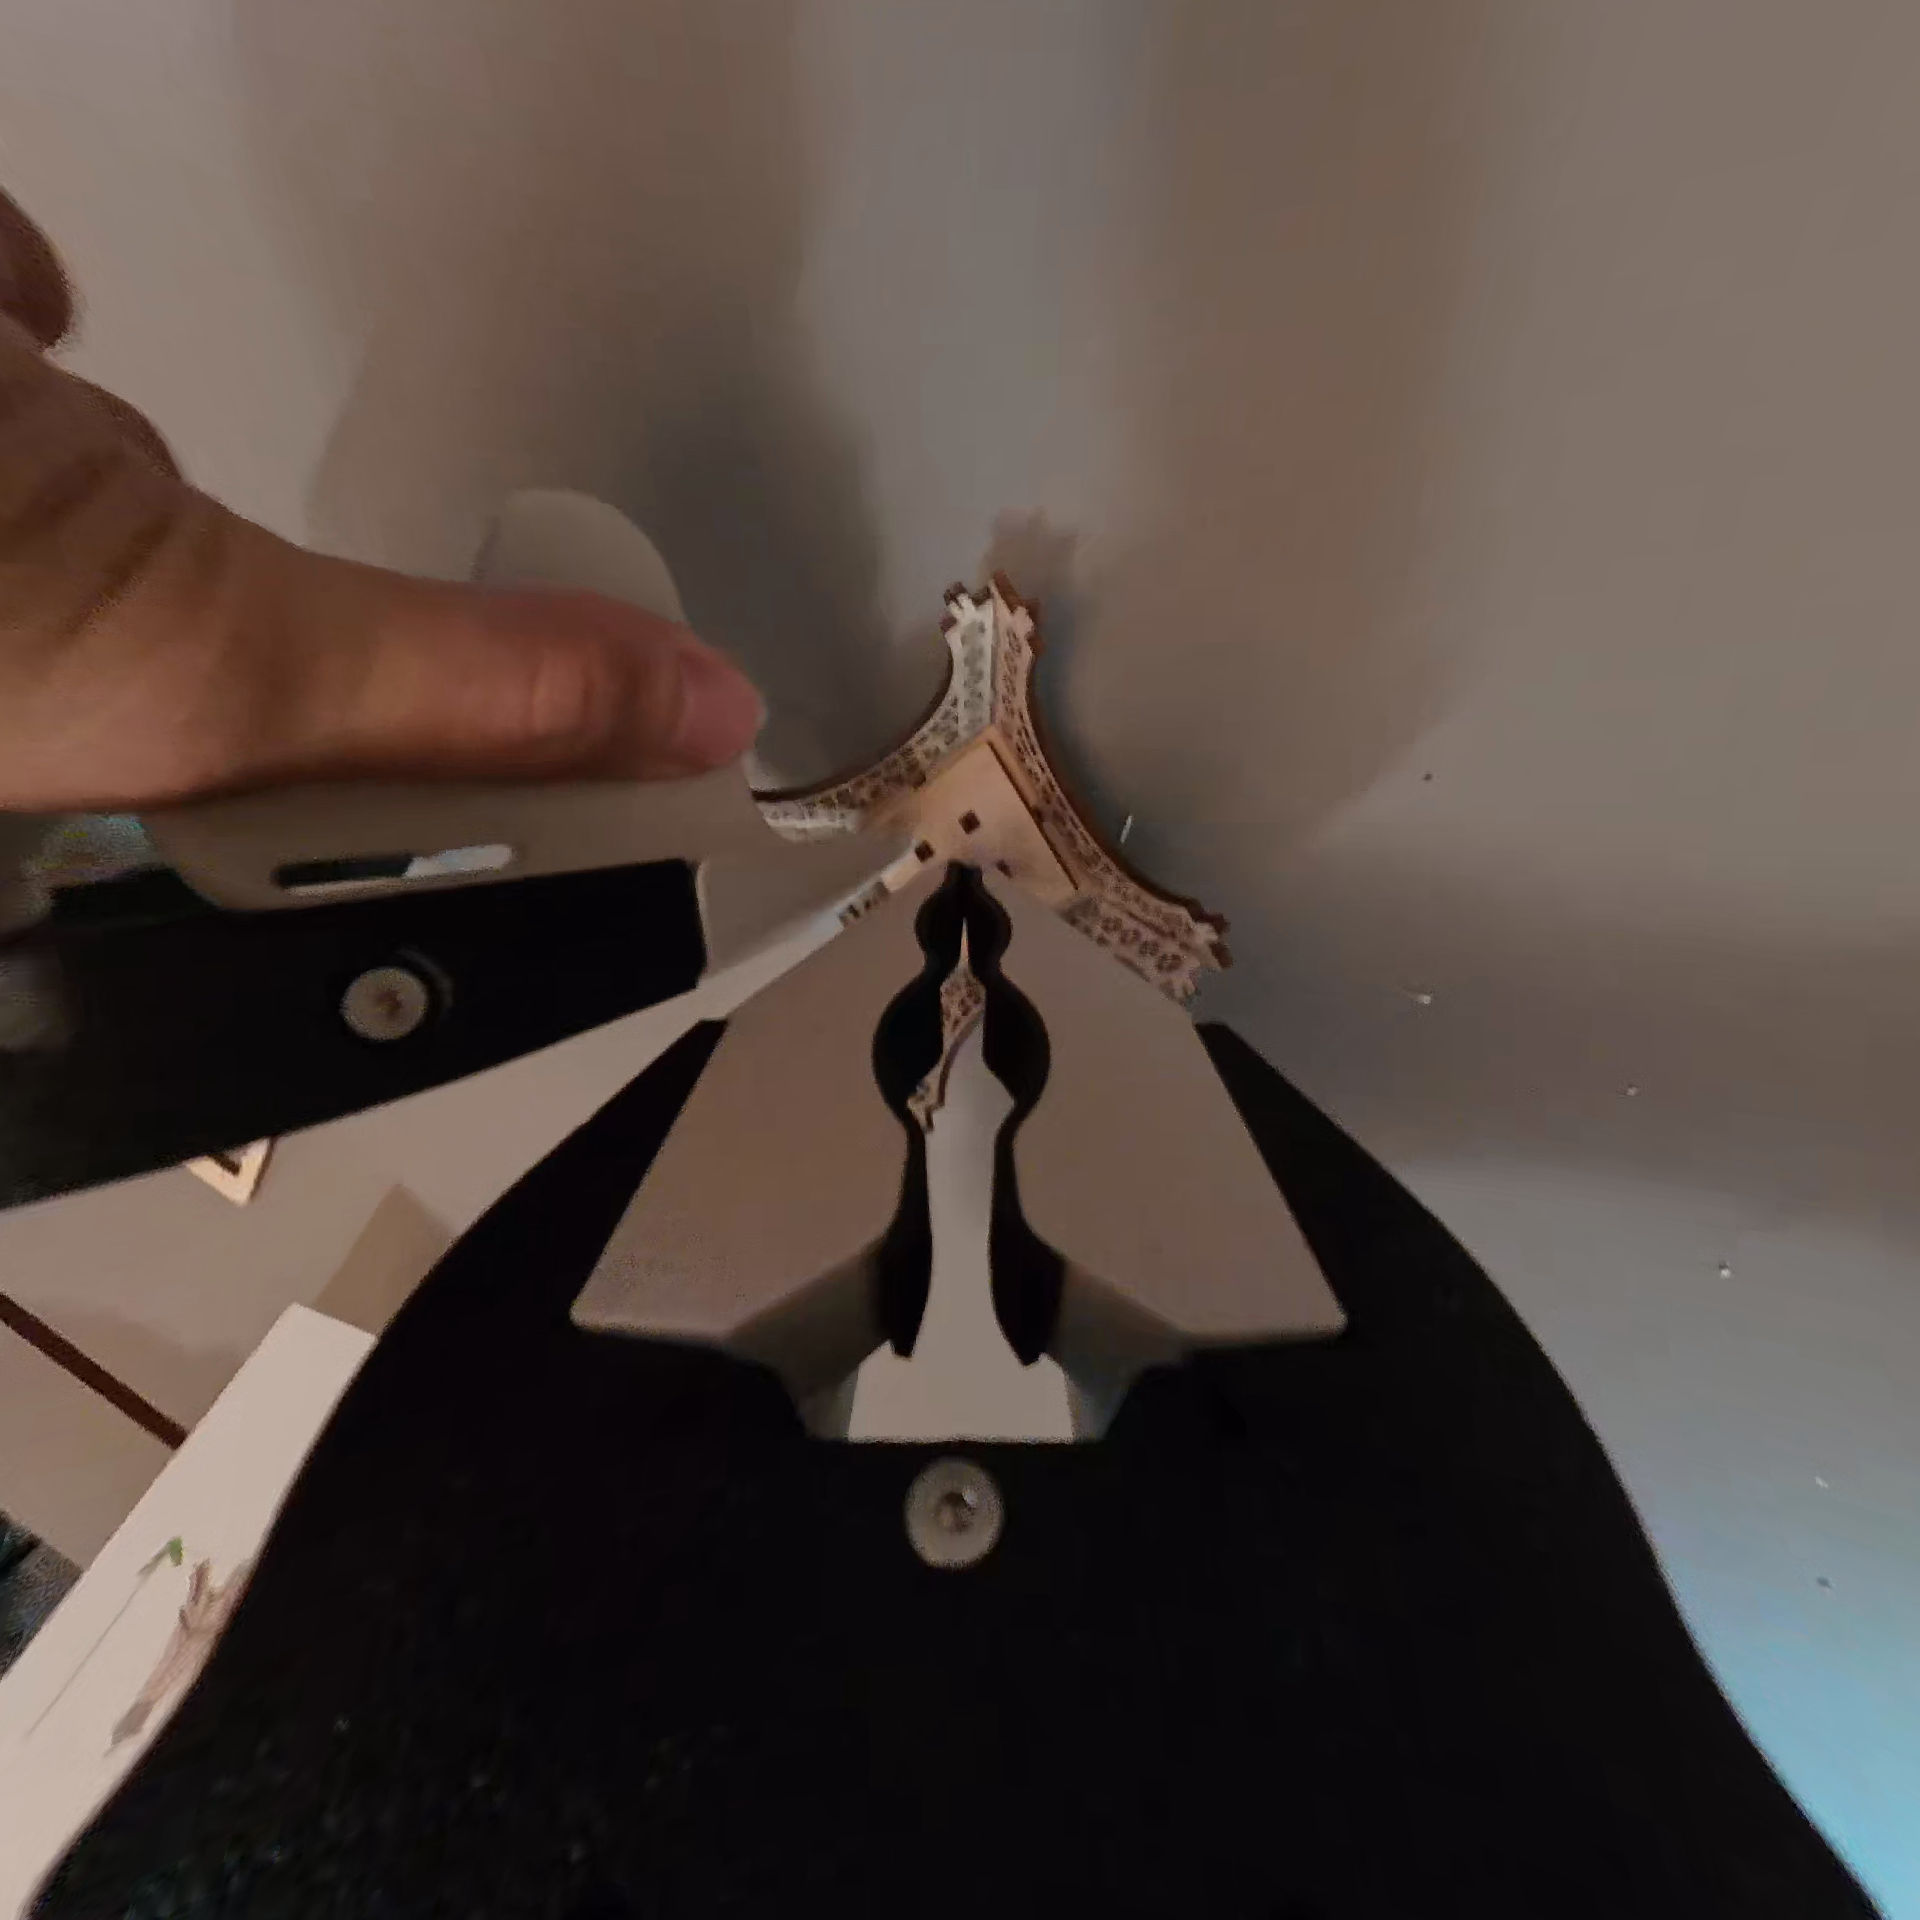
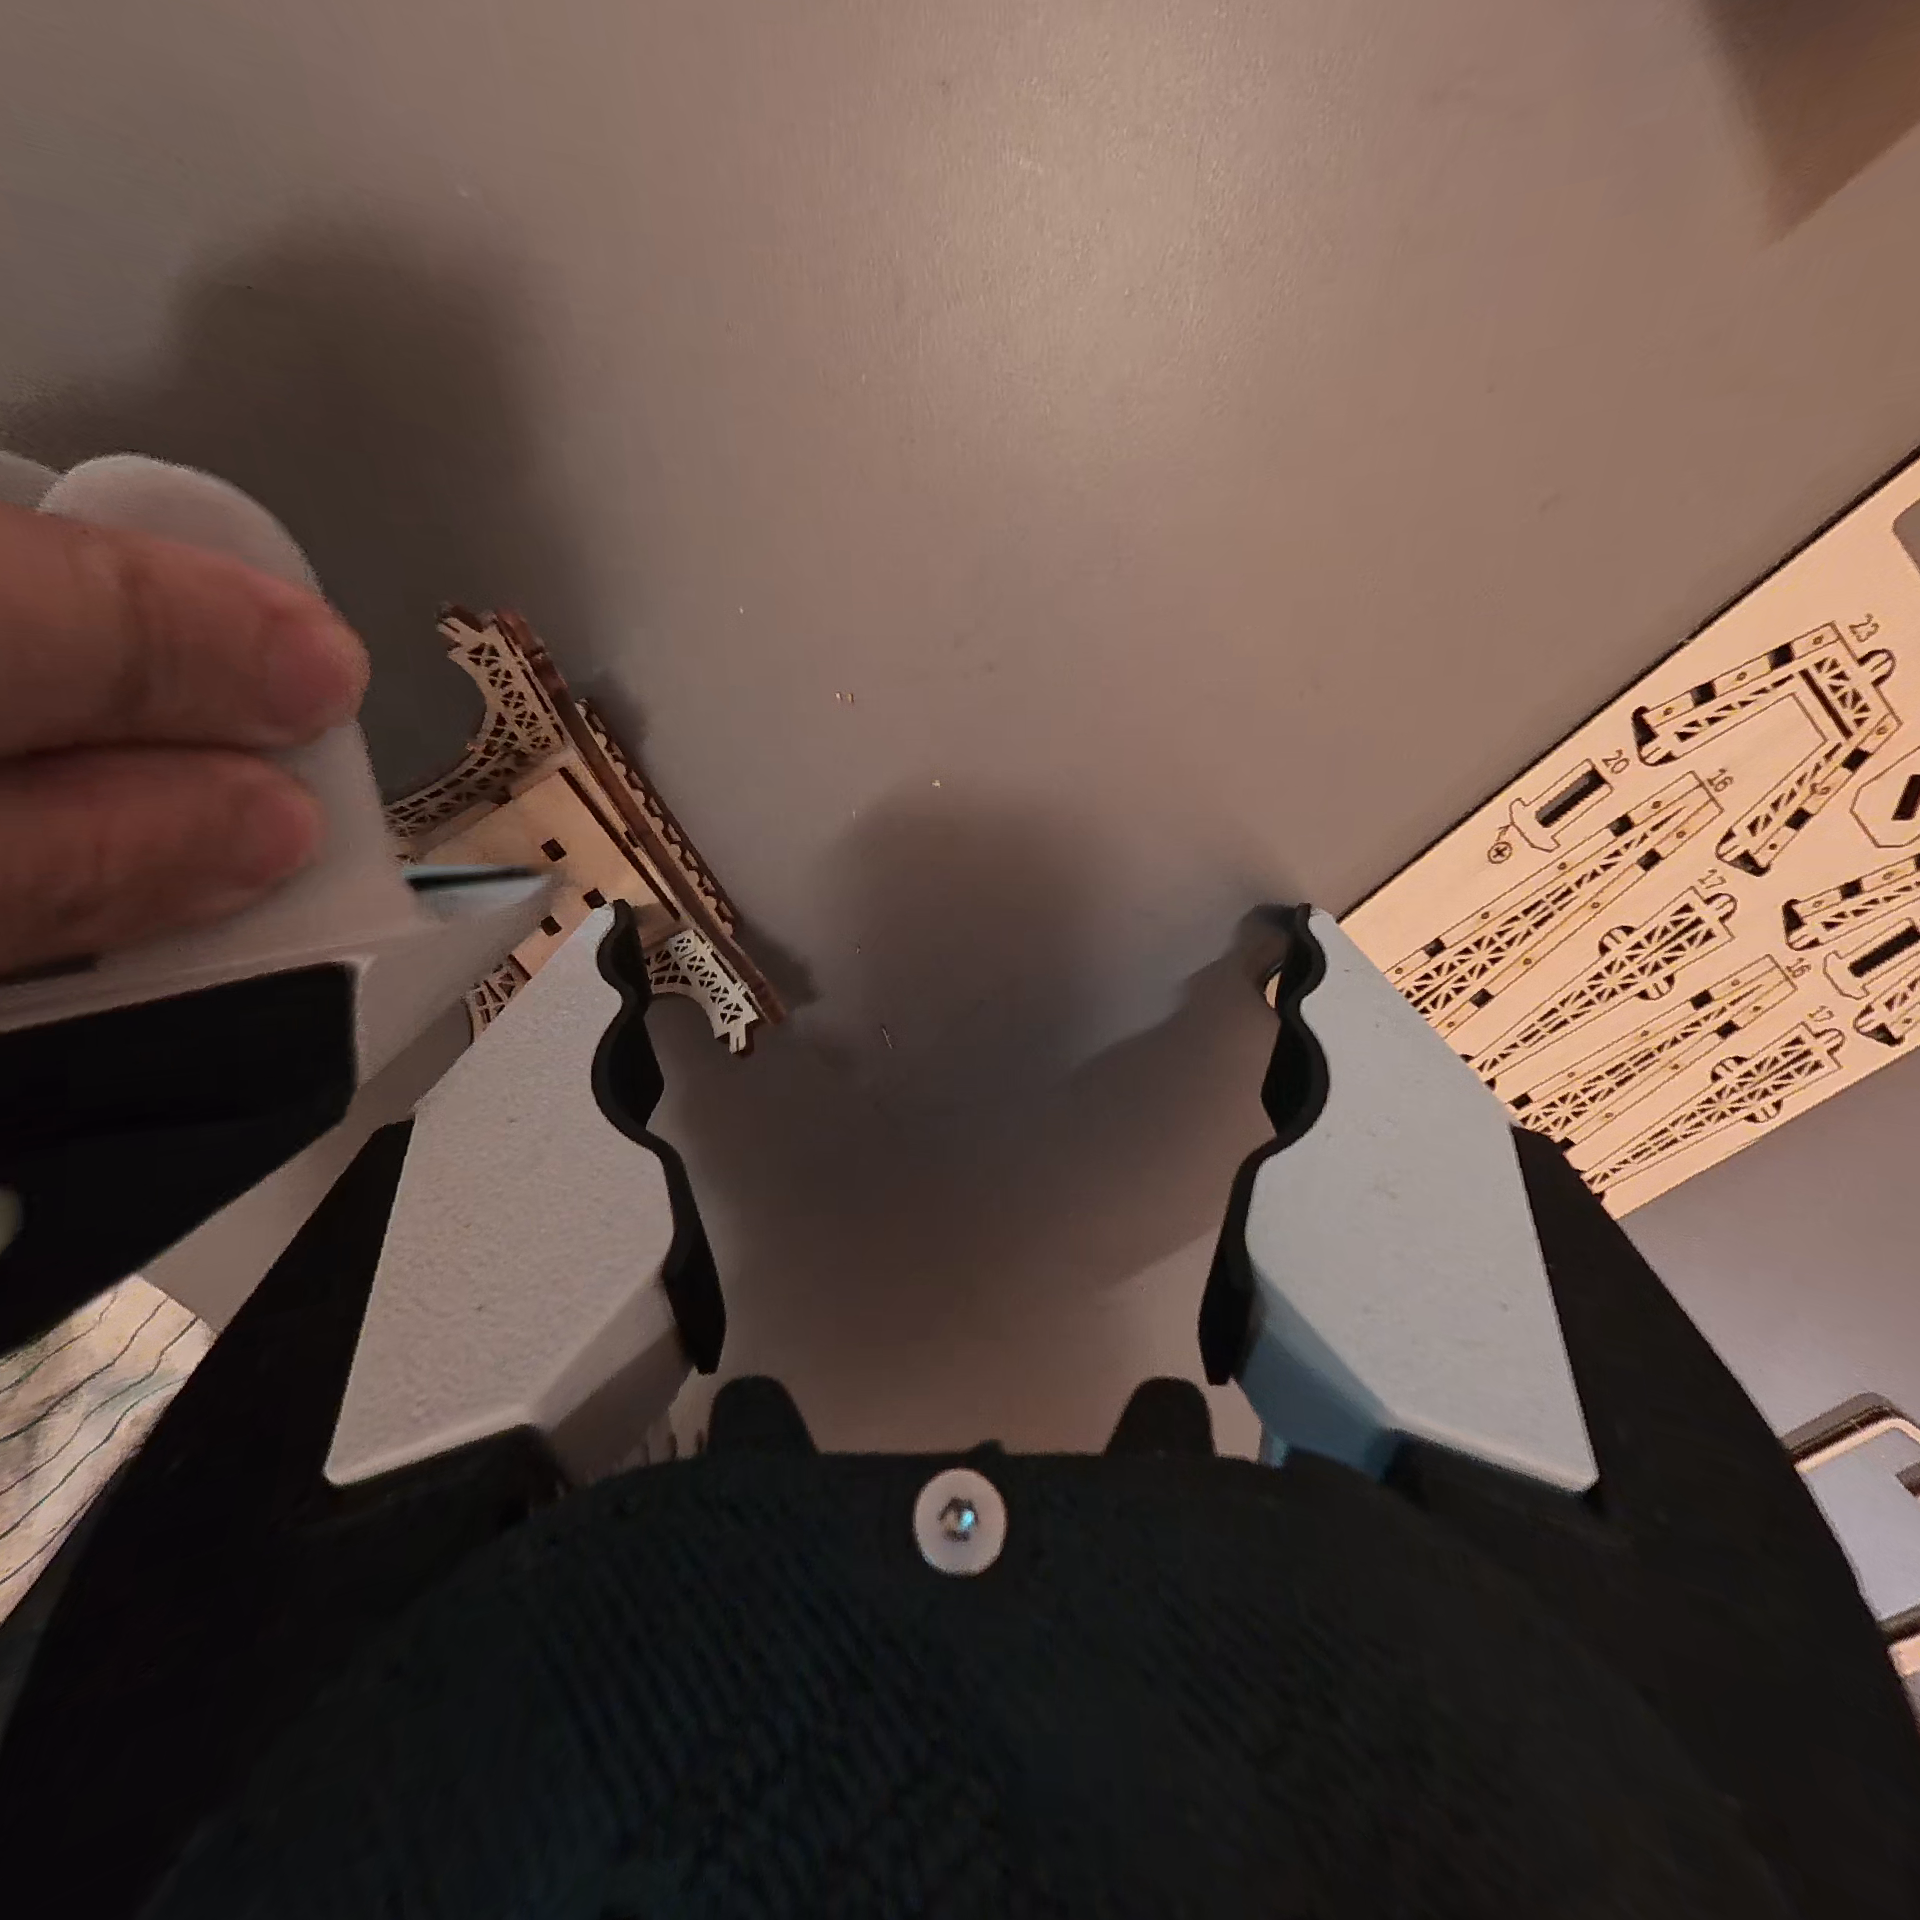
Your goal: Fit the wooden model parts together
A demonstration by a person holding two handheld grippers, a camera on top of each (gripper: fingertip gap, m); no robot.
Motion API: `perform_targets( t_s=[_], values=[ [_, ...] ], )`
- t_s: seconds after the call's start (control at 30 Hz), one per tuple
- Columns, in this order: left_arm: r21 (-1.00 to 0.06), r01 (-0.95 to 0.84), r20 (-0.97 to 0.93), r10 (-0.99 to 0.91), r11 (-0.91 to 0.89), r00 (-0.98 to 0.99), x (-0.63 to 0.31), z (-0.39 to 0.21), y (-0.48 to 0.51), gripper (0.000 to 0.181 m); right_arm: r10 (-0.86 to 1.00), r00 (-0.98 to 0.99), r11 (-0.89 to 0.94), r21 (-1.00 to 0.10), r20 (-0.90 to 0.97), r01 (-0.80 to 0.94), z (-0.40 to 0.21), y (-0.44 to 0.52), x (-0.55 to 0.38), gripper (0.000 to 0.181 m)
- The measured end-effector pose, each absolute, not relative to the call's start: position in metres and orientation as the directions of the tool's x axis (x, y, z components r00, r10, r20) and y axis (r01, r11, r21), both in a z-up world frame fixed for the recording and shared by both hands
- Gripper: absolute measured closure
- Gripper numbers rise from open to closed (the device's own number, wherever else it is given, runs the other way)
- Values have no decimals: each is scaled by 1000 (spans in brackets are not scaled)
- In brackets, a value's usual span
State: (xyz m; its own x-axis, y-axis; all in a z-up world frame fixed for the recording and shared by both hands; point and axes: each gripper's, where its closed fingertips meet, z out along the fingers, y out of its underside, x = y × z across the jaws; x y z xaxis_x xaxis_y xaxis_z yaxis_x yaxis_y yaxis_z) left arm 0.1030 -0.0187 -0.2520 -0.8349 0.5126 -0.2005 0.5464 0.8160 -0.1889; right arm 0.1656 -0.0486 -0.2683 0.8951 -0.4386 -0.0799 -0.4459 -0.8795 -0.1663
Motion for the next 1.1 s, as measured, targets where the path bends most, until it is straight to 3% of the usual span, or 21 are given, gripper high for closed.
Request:
perform_targets(
  t_s=[0.4, 0.57, 0.83, 1.0, 1.1],
  values=[
    [-143, 613, -199, 585, 777, -787, 100, -253, -19, 181, -441, 894, -878, -171, -80, -448, -268, -49, 166, 62],
    [-183, 613, -212, 578, 769, -788, 99, -253, -20, 181, -442, 893, -880, -155, -80, -449, -269, -49, 166, 62],
    [5, 689, -174, 679, 725, -713, 98, -255, -19, 181, -441, 894, -887, -116, -79, -447, -269, -49, 166, 62],
    [6, 679, -159, 671, 734, -724, 97, -255, -19, 181, -437, 896, -886, -133, -77, -444, -270, -49, 168, 58],
    [-54, 649, -184, 631, 759, -754, 97, -255, -19, 181, -434, 898, -889, -123, -76, -440, -270, -49, 169, 55]
  ],
)
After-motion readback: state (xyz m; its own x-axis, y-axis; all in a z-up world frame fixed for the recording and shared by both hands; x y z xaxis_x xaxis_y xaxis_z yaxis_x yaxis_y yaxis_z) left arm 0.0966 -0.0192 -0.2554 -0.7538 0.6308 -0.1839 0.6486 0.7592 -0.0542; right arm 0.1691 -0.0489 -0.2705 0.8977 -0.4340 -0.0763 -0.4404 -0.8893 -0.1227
